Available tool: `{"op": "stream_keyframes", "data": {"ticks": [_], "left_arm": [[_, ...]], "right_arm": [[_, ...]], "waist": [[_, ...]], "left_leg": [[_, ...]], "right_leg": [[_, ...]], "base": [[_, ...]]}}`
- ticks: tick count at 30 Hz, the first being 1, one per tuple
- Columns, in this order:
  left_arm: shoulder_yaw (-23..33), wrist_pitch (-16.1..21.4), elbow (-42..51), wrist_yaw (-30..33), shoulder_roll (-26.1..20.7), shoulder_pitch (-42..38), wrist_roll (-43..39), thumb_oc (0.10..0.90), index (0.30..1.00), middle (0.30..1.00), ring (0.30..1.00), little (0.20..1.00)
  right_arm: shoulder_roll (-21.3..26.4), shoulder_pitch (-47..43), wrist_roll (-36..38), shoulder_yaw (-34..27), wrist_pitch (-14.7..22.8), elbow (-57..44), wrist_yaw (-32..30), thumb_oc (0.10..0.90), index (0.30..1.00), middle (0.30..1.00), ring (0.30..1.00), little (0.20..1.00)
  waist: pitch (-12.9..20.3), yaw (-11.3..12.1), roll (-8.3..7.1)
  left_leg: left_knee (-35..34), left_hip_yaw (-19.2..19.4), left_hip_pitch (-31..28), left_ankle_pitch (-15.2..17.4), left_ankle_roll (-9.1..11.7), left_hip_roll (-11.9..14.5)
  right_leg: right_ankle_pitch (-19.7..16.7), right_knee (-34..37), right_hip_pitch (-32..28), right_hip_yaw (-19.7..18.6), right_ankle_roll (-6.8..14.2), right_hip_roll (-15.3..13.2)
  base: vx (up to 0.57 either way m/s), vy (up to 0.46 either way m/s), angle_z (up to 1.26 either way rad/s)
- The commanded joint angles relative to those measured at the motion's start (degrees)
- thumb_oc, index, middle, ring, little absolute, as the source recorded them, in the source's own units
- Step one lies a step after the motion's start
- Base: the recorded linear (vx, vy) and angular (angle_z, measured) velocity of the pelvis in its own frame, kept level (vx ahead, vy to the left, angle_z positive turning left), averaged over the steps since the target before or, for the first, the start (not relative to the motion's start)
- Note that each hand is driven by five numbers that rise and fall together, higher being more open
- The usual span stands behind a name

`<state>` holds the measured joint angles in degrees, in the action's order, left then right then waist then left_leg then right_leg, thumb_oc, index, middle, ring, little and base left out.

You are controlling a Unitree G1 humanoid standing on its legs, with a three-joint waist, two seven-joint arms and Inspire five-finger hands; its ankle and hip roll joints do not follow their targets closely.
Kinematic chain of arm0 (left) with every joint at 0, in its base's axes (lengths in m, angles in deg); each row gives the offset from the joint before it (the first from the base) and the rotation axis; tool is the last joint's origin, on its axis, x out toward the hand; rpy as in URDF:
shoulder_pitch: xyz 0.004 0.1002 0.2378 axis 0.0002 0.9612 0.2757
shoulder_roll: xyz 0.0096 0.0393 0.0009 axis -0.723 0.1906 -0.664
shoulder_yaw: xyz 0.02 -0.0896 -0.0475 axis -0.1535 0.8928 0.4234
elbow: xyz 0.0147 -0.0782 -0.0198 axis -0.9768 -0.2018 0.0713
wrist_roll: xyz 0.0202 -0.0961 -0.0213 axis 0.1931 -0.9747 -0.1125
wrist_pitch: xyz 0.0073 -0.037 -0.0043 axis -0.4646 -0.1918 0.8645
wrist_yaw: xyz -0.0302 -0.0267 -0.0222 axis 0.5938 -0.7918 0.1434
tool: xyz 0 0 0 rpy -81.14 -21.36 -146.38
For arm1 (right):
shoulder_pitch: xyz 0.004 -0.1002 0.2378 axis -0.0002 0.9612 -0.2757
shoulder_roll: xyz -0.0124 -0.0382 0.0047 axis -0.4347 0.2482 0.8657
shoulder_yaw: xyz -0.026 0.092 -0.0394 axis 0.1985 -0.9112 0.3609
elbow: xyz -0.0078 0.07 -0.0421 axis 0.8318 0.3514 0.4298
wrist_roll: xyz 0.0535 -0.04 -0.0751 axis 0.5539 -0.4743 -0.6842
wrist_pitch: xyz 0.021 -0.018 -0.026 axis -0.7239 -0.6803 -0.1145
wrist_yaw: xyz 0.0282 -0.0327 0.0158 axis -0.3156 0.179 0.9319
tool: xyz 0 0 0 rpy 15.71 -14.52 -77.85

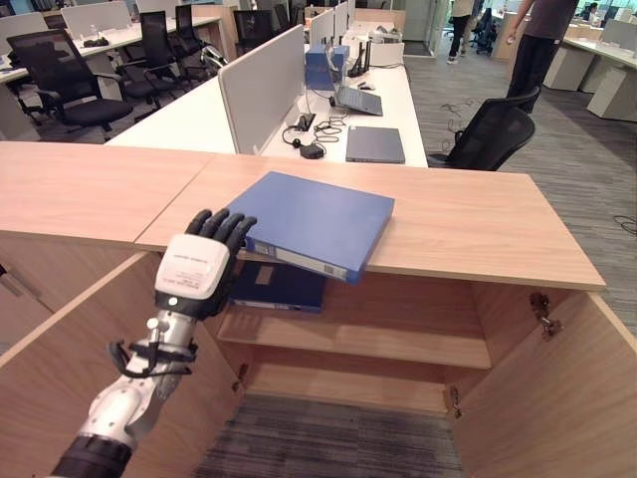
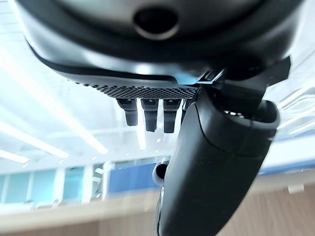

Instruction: Put the empty folder in the office cabinet

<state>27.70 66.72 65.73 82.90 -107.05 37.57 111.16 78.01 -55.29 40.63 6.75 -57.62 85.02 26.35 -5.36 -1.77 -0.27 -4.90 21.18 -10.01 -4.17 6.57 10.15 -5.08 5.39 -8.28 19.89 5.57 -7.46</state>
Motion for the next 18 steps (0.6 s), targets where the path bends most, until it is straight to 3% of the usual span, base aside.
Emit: {"op": "stream_keyframes", "data": {"ticks": [1, 5, 18], "left_arm": [[-1.4, 0.3, 3.3, 2.9, -4.8, -12.9, 0.8, 0.800, 0.900, 0.900, 0.900, 0.900], [-5.2, -0.1, 1.6, 2.3, -6.3, -16.8, 1.8, 0.800, 0.900, 0.900, 0.900, 0.900], [-6.7, 0.2, 0.9, 1.8, -4.0, -18.4, 0.8, 0.800, 0.900, 0.900, 0.900, 0.900]], "right_arm": [[0.5, -4.5, -0.6, 1.7, 1.5, 1.4, 0.7, 0.800, 0.900, 0.900, 0.900, 0.900], [1.1, -4.6, 0.0, 1.3, 1.7, 1.7, 0.5, 0.800, 0.900, 0.900, 0.900, 0.900], [0.7, -4.4, -0.2, 0.7, 1.1, 2.7, 0.1, 0.800, 0.900, 0.900, 0.900, 0.900]], "waist": [[-0.6, -1.3, 0.99], [-0.4, -1.9, 1.28], [-0.3, -2.5, 1.27]], "left_leg": [[-0.1, 1.7, -2.4, 0.3, 5.2, 2.5], [-0.1, 1.8, -2.5, 0.6, 5.1, 2.3], [-0.1, 2.2, -2.8, 1.1, 4.8, 1.8]], "right_leg": [[9.0, -0.7, -5.2, -2.8, 5.0, -0.5], [8.9, -0.8, -5.1, -2.9, 5.1, -0.6], [8.6, -0.8, -4.7, -3.6, 5.3, -1.1]], "base": [[0.01, 0.005, -0.04], [0.00, 0.003, -0.01], [0.00, 0.003, -0.01]]}}
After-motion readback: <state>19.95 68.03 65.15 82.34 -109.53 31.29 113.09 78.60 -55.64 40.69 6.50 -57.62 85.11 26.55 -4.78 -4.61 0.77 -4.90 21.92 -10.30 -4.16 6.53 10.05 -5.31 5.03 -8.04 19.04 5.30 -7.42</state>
